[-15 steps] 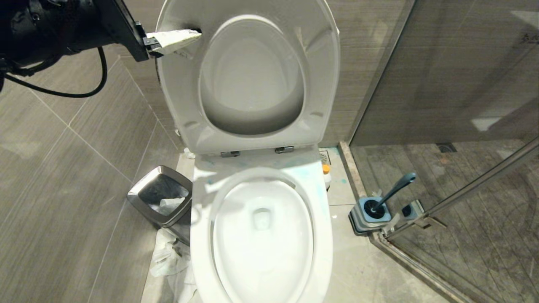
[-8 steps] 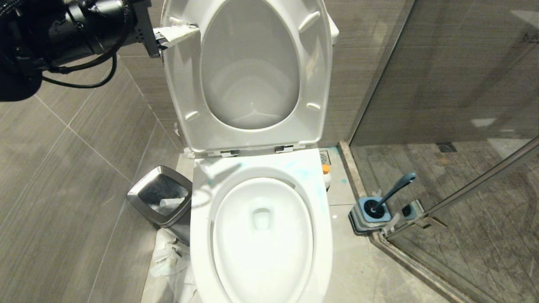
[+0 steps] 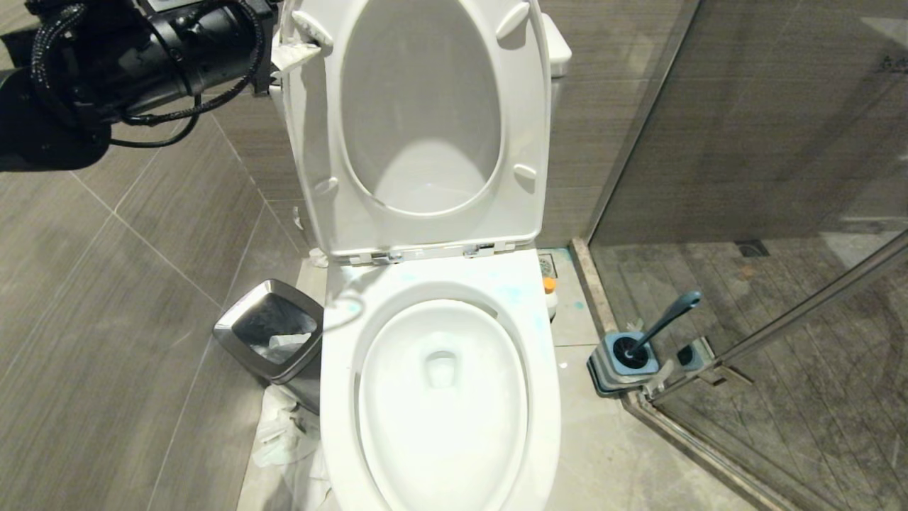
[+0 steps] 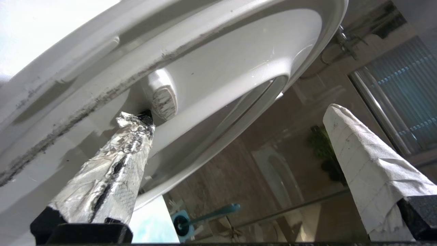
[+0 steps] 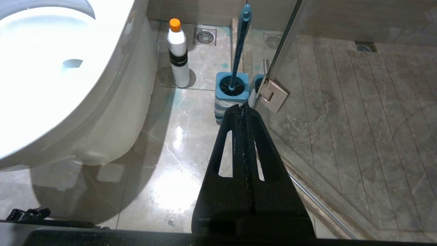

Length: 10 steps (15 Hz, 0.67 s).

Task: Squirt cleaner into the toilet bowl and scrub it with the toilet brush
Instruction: Use the left hand to lift the toilet lid slightly

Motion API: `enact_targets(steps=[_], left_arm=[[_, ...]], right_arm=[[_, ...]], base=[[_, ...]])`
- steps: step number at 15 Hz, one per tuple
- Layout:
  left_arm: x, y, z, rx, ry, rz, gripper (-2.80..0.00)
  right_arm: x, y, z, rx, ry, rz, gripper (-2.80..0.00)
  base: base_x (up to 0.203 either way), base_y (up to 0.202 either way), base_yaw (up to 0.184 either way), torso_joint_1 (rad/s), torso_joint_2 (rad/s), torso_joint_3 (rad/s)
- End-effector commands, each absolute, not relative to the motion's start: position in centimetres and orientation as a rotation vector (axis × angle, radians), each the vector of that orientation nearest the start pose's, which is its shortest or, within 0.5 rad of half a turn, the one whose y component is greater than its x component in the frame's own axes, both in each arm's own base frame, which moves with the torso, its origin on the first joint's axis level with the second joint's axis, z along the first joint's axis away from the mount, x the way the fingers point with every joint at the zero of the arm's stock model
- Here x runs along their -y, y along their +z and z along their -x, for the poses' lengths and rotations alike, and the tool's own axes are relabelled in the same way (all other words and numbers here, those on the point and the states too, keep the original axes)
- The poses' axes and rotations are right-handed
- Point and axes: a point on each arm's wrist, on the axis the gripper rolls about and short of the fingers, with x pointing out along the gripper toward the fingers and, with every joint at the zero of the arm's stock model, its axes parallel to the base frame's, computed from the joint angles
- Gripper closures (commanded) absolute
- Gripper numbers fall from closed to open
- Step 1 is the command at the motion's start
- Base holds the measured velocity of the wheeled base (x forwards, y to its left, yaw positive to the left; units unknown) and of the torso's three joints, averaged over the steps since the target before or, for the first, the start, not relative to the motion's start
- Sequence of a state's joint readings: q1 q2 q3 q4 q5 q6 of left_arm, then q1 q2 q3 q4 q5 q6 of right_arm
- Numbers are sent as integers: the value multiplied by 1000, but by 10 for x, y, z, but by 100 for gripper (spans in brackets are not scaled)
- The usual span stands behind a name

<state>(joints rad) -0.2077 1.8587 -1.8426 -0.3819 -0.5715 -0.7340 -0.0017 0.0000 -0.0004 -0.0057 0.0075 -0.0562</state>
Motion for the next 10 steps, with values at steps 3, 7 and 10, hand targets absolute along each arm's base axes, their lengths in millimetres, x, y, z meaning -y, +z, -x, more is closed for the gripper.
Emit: enact_targets(steps=[3,7,10], left_arm=[[97,400,-334,87,-863,638,-280],[98,408,-325,133,-814,645,-280],[94,407,-321,99,-810,663,-280]], right_arm=[[0,76,23,5,6,57,0],[0,76,23,5,6,57,0],[0,76,23,5,6,57,0]], base=[[0,0,0,0,0,0],[0,0,0,0,0,0],[0,0,0,0,0,0]])
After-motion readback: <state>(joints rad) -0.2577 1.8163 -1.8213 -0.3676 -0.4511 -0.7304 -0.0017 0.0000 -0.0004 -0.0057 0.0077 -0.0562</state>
